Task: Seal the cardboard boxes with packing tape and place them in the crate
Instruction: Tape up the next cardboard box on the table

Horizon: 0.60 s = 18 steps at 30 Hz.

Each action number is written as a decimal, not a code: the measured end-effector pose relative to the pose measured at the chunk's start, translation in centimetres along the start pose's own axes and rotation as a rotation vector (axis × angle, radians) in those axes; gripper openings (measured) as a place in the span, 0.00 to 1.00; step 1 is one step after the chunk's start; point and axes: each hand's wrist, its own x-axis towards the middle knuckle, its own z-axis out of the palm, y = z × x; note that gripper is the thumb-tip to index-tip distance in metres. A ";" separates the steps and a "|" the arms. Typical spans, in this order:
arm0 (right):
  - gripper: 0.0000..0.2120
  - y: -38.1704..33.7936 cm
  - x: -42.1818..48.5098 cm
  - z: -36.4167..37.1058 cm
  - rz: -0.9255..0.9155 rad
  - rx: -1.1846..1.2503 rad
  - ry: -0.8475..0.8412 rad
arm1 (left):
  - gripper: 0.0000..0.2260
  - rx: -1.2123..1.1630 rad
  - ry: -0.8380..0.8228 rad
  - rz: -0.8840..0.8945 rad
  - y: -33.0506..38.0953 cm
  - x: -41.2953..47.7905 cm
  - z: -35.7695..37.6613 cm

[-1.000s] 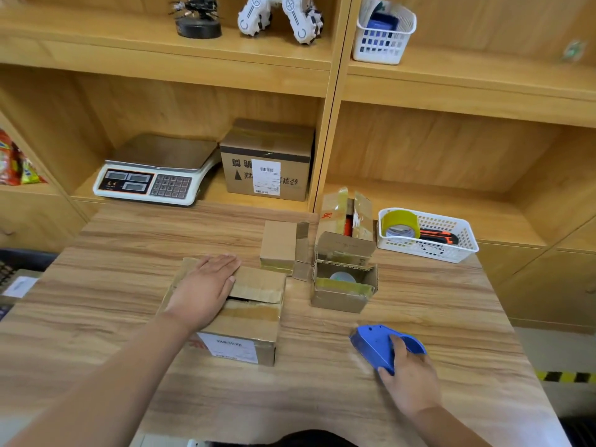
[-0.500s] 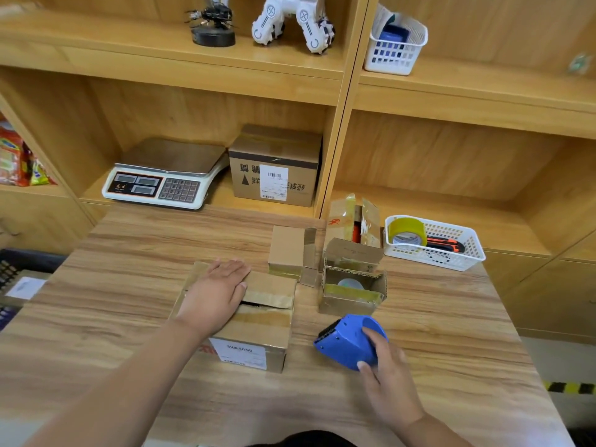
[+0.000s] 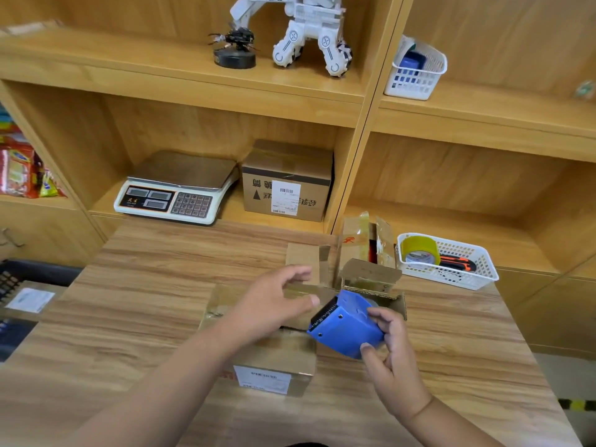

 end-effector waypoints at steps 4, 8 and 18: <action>0.27 -1.2 1.0 0.6 -0.046 -0.042 -0.031 | 0.16 -0.099 0.063 -0.066 0.7 0.3 -0.9; 0.25 -2.0 1.9 1.1 -0.116 -0.075 -0.052 | 0.07 -0.157 0.149 -0.101 0.5 0.3 -1.6; 0.27 -5.2 4.6 1.6 -0.245 -0.376 -0.184 | 0.06 -0.248 0.252 -0.164 -1.3 -0.2 -4.4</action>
